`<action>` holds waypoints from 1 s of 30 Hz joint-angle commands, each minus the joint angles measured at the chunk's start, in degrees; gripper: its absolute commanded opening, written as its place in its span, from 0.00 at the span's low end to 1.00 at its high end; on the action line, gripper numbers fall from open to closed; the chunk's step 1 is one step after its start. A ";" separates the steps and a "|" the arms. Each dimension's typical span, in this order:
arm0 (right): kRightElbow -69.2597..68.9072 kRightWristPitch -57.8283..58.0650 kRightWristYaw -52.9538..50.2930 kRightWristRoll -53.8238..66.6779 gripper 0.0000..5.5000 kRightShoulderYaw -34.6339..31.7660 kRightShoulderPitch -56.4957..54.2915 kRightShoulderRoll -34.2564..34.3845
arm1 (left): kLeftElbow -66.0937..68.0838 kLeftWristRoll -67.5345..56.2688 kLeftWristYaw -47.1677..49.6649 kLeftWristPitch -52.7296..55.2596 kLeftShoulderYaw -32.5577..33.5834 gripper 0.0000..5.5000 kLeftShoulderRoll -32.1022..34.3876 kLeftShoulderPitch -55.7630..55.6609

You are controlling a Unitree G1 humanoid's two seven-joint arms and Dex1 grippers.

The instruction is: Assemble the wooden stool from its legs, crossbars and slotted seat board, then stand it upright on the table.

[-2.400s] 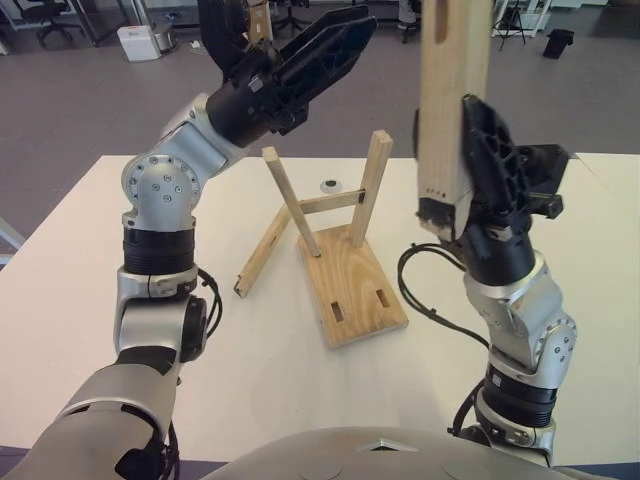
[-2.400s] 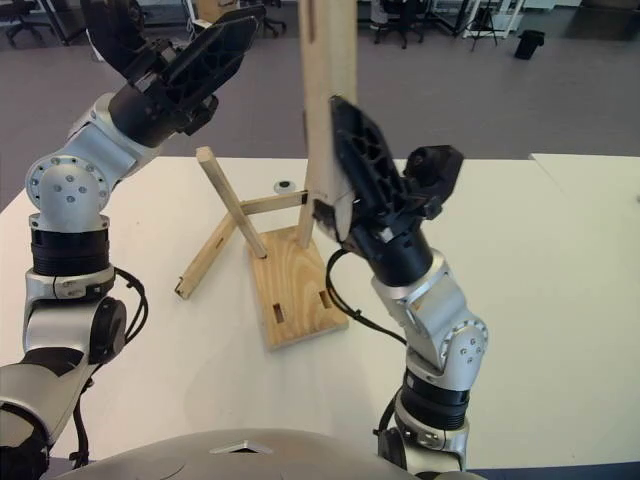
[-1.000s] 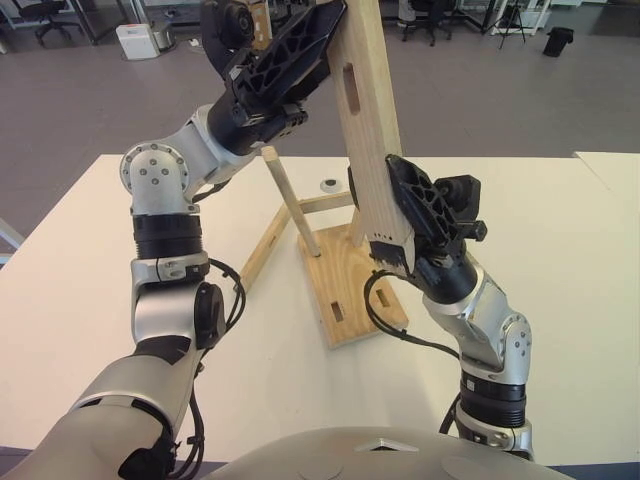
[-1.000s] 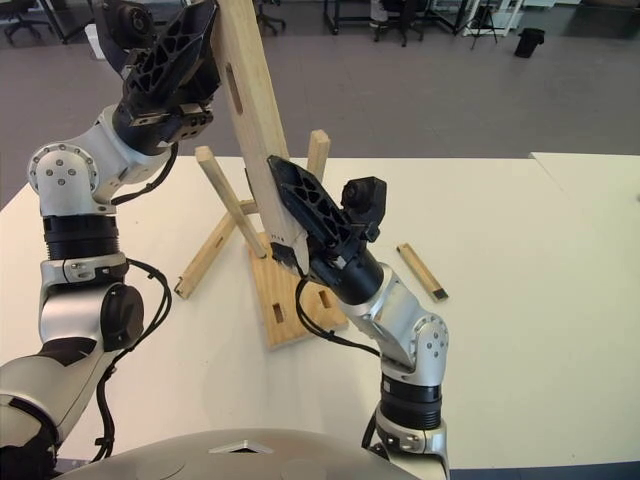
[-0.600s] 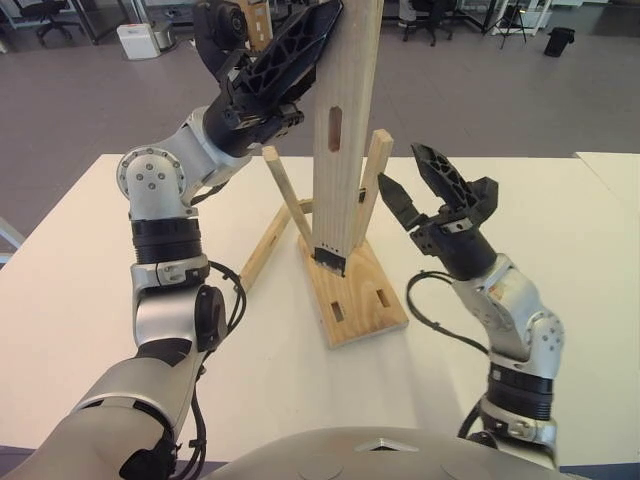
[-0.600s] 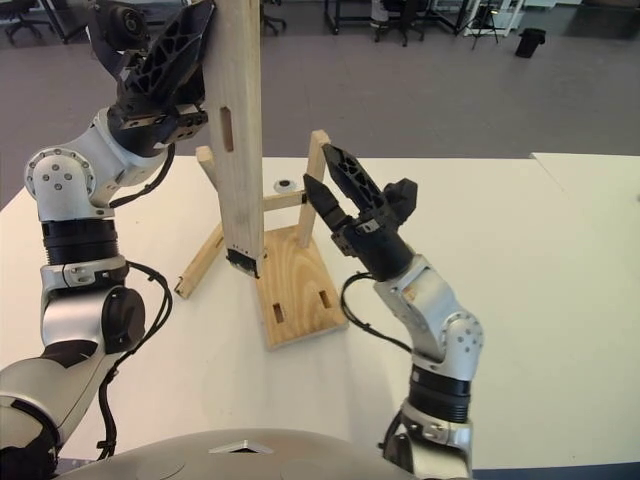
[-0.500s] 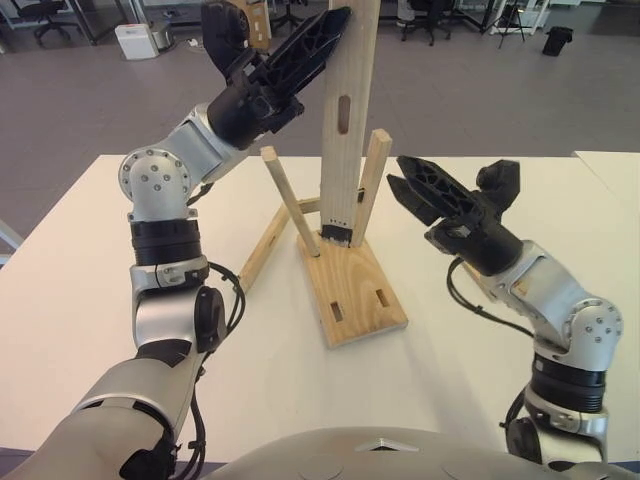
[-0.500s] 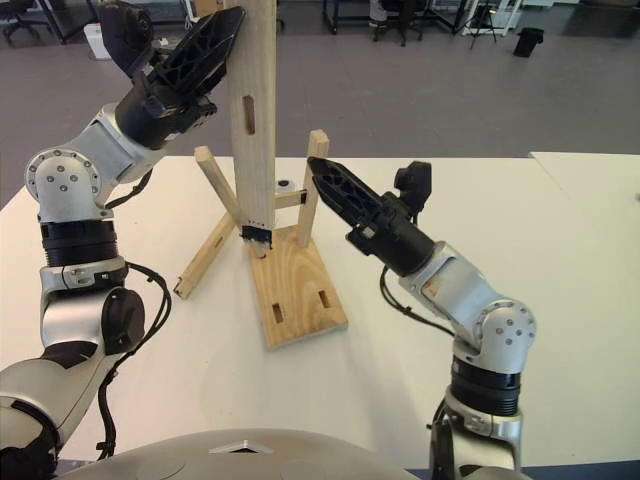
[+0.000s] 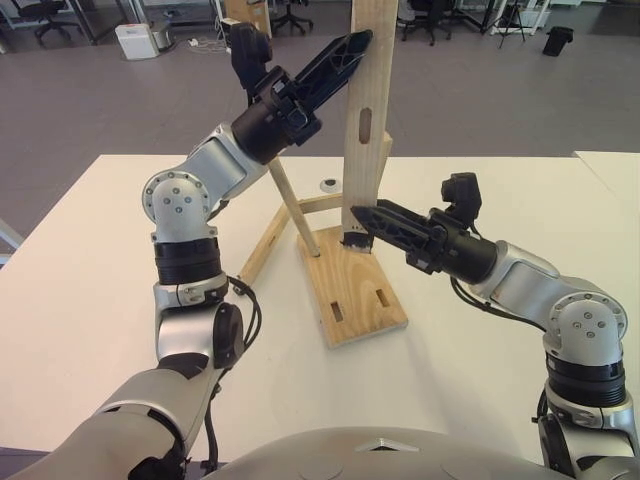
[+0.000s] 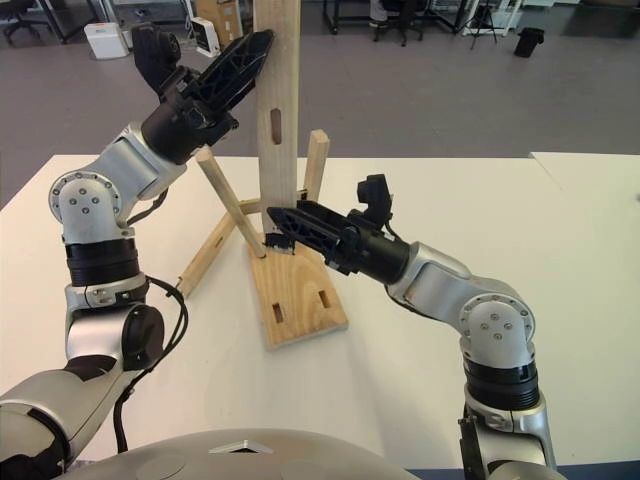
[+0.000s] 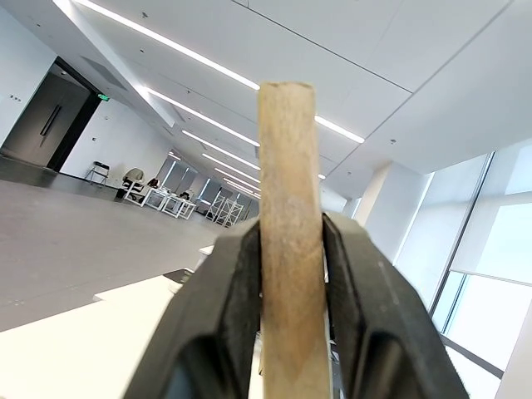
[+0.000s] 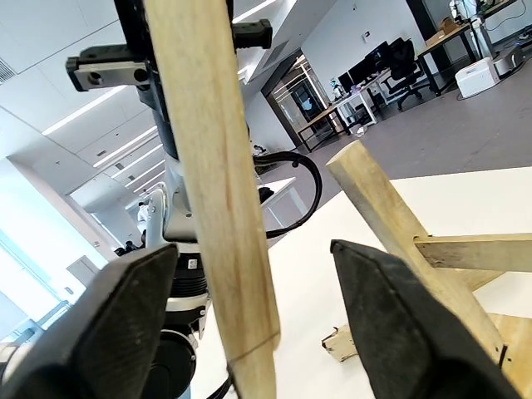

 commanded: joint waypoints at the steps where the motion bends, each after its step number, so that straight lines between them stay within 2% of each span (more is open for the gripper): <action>1: -0.70 0.44 1.81 0.59 0.50 1.22 -2.09 -0.36 | -0.55 -1.21 0.46 0.95 -0.35 0.19 -0.09 0.63; 11: 0.11 -0.95 1.94 3.54 0.20 0.42 -3.20 0.26 | 0.34 -1.38 1.57 0.93 -0.20 0.19 -0.20 1.26; 19: 2.56 -2.10 1.65 5.96 0.19 -1.81 -5.09 -0.01 | 4.89 -0.70 7.07 1.48 1.01 0.19 -0.26 2.09; 20: 3.59 -2.44 1.63 6.58 0.19 -2.92 -5.58 -0.32 | 4.68 -0.75 7.13 1.80 0.79 0.26 -0.06 2.50; 21: 5.51 -2.98 1.51 7.62 0.19 -5.06 -6.61 -1.23 | 4.23 -1.28 7.06 1.95 0.87 0.28 -0.10 2.90; 24: 11.77 -3.32 2.47 8.91 0.19 -11.19 -10.29 -5.83 | 2.96 1.29 8.47 -0.42 0.94 0.36 -0.24 3.72; 26: 15.02 -1.89 4.57 7.78 0.19 -13.57 -11.44 -9.56 | 1.09 1.44 7.68 -1.24 1.50 0.36 0.59 5.08; 30: 24.11 2.75 13.29 -0.51 0.19 -14.21 -8.44 -18.01 | -4.26 1.16 8.87 -4.34 4.51 0.36 1.93 7.27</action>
